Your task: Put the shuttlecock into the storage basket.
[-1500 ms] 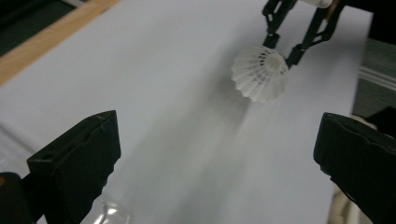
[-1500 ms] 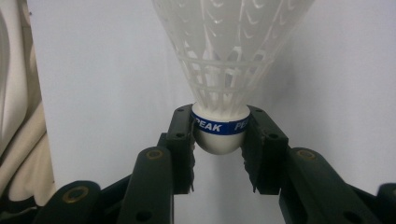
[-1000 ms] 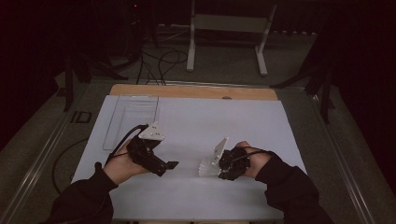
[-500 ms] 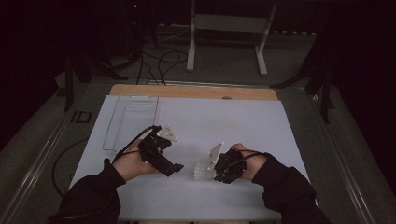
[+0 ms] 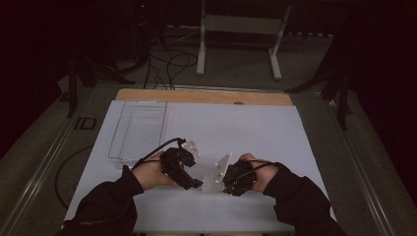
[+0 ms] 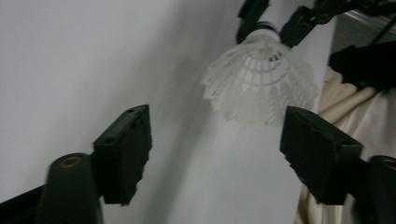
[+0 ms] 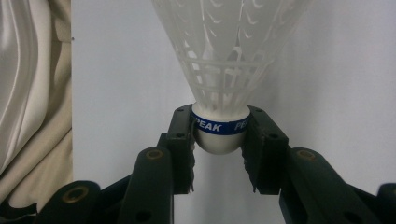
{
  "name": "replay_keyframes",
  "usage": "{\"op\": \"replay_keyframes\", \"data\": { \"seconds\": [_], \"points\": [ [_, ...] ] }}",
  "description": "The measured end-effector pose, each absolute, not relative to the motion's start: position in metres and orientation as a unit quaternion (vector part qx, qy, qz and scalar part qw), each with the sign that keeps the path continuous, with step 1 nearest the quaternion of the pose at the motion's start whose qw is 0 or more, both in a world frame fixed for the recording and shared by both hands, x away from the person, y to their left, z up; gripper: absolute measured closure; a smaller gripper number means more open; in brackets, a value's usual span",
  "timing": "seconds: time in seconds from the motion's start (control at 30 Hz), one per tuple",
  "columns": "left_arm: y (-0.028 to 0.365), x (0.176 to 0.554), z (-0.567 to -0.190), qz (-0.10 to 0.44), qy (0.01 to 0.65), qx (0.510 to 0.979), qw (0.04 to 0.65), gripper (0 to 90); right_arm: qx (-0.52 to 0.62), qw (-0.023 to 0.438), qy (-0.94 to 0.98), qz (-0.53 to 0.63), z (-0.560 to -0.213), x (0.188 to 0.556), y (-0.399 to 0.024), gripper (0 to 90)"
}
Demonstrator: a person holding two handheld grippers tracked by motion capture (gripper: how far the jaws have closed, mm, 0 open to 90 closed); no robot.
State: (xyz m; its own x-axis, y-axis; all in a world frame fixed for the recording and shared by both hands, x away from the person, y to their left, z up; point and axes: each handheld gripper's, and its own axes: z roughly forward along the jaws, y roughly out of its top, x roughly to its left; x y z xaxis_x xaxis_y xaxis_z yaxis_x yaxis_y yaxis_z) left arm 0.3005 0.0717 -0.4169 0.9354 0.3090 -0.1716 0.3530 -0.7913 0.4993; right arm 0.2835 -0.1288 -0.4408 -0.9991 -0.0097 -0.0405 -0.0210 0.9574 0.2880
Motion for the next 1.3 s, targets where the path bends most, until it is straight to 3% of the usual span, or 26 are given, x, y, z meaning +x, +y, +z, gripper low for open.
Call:
{"op": "replay_keyframes", "data": {
  "seconds": [0.4,0.77,1.07,1.3],
  "points": [
    [0.055,0.311,-0.425,-0.071,0.155,0.948,0.268,51.9,-0.022,0.026,0.987,0.156,-0.438,0.280,-0.125,65.9],
    [0.045,0.314,-0.434,-0.093,0.142,0.950,0.263,60.5,-0.037,0.030,0.984,0.170,-0.437,0.277,-0.124,65.8],
    [0.043,0.316,-0.435,-0.117,0.135,0.948,0.263,84.8,-0.040,0.031,0.985,0.168,-0.438,0.278,-0.122,65.8],
    [0.044,0.318,-0.435,-0.129,0.123,0.950,0.258,90.0,-0.037,0.032,0.985,0.168,-0.437,0.277,-0.123,65.8]
  ]
}}
